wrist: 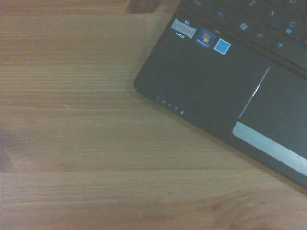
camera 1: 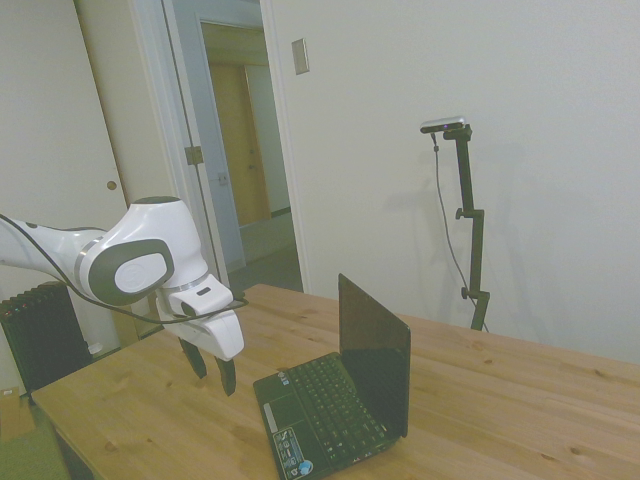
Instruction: Close the laptop
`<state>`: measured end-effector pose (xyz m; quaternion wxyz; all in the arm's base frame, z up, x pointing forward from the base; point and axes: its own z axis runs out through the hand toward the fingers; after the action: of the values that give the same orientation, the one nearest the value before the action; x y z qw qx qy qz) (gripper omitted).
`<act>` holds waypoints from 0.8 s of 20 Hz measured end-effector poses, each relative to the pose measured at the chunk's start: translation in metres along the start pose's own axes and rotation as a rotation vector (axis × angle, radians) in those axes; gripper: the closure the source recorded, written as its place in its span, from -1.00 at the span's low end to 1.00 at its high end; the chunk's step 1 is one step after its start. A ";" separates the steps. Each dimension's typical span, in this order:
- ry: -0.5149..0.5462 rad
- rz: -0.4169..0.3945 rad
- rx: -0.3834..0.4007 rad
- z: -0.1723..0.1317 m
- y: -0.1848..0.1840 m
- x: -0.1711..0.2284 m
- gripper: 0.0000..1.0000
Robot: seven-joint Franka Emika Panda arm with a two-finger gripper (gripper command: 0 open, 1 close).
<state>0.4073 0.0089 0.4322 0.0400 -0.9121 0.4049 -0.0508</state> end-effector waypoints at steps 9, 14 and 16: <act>0.090 0.102 0.051 -0.081 0.013 0.068 -1.00; 0.132 0.180 0.080 -0.147 0.016 0.131 -1.00; 0.144 0.206 0.080 -0.166 0.015 0.158 -1.00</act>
<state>0.4809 -0.1238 0.6046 0.0521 -0.8573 0.4959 -0.1280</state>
